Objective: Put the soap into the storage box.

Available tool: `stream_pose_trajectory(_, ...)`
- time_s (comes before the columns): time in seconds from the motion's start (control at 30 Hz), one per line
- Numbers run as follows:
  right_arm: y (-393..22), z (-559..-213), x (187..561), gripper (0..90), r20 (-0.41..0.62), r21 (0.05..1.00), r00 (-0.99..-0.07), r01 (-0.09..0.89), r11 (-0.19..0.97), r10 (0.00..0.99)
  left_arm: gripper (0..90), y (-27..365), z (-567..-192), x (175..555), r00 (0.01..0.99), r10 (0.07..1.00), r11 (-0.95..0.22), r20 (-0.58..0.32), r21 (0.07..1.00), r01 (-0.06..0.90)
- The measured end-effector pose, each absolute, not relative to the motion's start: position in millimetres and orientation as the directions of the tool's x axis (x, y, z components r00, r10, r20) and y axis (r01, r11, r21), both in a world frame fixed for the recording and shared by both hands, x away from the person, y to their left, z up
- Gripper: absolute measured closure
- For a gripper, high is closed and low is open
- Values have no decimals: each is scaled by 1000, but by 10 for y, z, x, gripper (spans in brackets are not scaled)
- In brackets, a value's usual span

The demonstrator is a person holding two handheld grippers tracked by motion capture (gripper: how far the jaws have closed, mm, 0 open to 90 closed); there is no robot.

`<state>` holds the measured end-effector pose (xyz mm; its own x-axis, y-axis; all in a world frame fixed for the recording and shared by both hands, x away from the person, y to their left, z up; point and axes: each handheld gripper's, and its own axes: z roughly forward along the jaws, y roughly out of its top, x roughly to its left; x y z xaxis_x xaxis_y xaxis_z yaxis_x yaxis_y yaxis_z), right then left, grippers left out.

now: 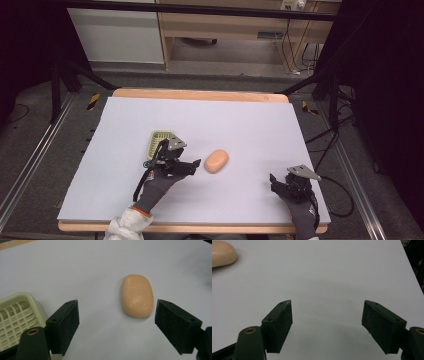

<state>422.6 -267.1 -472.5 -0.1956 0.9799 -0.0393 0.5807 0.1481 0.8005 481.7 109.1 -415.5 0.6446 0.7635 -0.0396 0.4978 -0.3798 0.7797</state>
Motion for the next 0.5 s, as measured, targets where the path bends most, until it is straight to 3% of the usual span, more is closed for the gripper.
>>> stream_pose_trajectory(0.5, -2666, -4731, 4235, 246, -40, 797, -201, 584, 152, 979, 190, 849, -4229, 4939, 664, 747, -429, -24, 746, 510)
